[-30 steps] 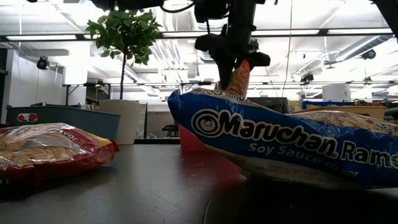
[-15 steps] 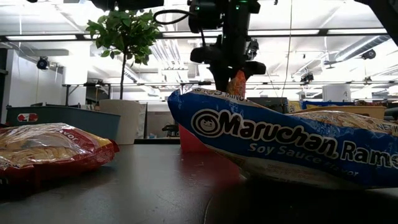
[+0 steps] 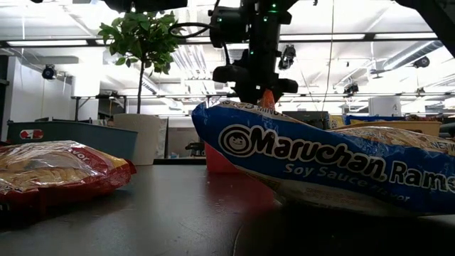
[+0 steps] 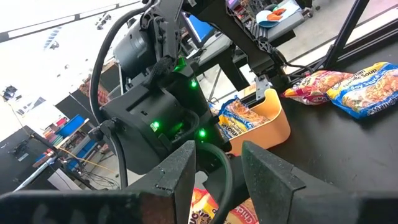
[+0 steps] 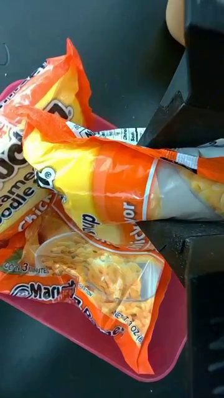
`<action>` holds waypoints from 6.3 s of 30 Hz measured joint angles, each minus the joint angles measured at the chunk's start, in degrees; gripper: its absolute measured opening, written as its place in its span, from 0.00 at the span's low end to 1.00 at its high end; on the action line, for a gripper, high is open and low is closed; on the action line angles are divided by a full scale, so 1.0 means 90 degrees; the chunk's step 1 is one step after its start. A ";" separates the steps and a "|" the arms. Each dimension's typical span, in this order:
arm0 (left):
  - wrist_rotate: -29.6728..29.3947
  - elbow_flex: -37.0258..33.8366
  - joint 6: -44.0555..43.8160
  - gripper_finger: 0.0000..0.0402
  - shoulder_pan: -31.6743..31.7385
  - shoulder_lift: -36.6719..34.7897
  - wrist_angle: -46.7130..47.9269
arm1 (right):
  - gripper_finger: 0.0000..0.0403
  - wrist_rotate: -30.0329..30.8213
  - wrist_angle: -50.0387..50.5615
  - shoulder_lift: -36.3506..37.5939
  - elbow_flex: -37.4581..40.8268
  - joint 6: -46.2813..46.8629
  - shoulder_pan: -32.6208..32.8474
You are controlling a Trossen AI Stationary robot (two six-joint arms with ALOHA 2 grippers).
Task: Sort Maruchan noodles
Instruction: Put the orange noodle pack into the red bin, then put the red noodle pack into the blue bin
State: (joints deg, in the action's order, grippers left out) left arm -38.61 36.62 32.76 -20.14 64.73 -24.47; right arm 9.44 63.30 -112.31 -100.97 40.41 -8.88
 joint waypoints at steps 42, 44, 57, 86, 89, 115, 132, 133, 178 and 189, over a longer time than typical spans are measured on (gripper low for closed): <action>-0.0001 0.0000 0.0002 0.29 0.0000 0.0000 0.0006 | 0.57 0.0100 0.0189 0.0415 -0.0155 -0.0326 0.0012; 0.0000 0.0000 0.0002 0.29 -0.0002 0.0000 0.0005 | 0.57 0.0117 0.0295 0.0554 -0.0183 -0.0328 0.0012; 0.0000 0.0000 0.0000 0.29 -0.0002 0.0002 0.0027 | 0.57 0.1281 -0.0206 0.1545 0.0424 -0.1089 0.1264; 0.1059 -0.0002 -0.4217 0.29 -0.0554 0.0639 0.1399 | 0.57 0.1226 -0.8402 0.4378 0.6325 -0.4257 0.2973; 0.1235 0.0079 -0.4683 0.29 -0.0701 0.0651 0.1490 | 0.57 0.1224 -0.8452 0.4667 0.6435 -0.4514 0.2973; 0.3468 0.3355 -0.7536 0.29 -0.1273 0.2995 0.7389 | 0.57 0.0553 -0.8001 0.6152 0.6689 -0.5836 0.2973; 0.3706 0.3851 -0.7711 0.43 -0.1409 0.3815 0.8319 | 0.57 0.0157 -0.8015 0.6632 0.6963 -0.5822 0.2973; 0.3677 0.3765 -0.7704 0.45 -0.1412 0.3810 0.8287 | 0.57 0.0093 -0.8015 0.6632 0.6963 -0.5822 0.2973; 0.2334 -0.0228 -0.8547 0.41 -0.1804 0.2586 0.2427 | 0.57 0.0067 -0.8067 0.6627 0.7031 -0.5592 0.2970; 0.2309 -0.0127 -0.8496 0.02 -0.1806 0.2596 0.2487 | 0.57 0.0070 -0.8162 0.6627 0.7031 -0.5662 0.2953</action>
State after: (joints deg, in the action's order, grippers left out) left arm -17.83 35.48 -43.70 -36.39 88.09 -2.08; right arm 10.07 -10.15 -52.66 -37.69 -10.55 17.69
